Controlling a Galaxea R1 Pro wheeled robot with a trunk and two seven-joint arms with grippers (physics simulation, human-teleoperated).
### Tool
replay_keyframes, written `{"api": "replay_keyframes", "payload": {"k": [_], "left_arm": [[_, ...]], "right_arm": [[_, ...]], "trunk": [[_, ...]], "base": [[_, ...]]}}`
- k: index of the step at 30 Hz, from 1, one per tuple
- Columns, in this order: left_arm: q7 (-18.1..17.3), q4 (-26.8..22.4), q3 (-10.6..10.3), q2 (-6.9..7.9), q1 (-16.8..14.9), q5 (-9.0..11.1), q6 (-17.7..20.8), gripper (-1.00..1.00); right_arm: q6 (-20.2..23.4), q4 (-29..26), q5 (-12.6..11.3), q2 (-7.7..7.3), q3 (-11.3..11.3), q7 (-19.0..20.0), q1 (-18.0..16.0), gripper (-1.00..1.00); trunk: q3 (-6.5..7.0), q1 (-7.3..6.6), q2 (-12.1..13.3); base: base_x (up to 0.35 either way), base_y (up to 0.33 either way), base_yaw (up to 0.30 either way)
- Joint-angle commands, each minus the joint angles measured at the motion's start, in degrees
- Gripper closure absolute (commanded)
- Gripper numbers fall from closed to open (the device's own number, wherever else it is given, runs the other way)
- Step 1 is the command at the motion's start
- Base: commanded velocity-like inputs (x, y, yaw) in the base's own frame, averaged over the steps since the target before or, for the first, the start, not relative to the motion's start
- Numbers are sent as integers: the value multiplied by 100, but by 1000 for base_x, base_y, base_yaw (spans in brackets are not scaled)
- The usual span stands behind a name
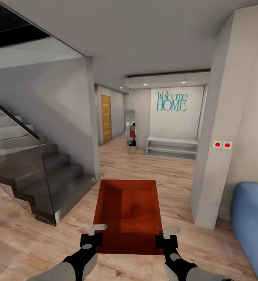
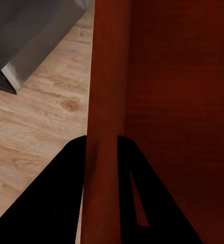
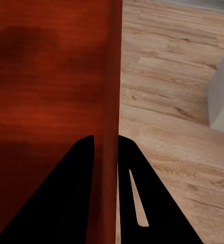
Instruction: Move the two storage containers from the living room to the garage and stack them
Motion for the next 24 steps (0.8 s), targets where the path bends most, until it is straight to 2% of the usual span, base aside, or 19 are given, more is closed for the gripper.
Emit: {"api": "replay_keyframes", "payload": {"k": [1, 5, 11, 24], "left_arm": [[100, -14, 328, -2, -12, -46, -36, 100], [104, -14, 328, -5, -12, -46, -36, 100], [102, -14, 328, 0, -12, -46, -36, 100], [107, -14, 328, -5, -12, -46, -36, 100]], "right_arm": [[-3, 8, -34, 3, -48, -3, 0, 100], [-3, 8, -30, 6, -48, -6, 0, 100], [-3, 8, -36, 3, -48, -10, -4, 100], [-3, 8, -37, -4, -48, 9, -1, 100]], "trunk": [[-9, 4, -7], [-9, 4, -7], [-9, 4, -7], [-9, 4, -7]], "base": [[326, 0, 0], [325, 0, -6], [325, 0, -139], [325, 0, -4]]}}
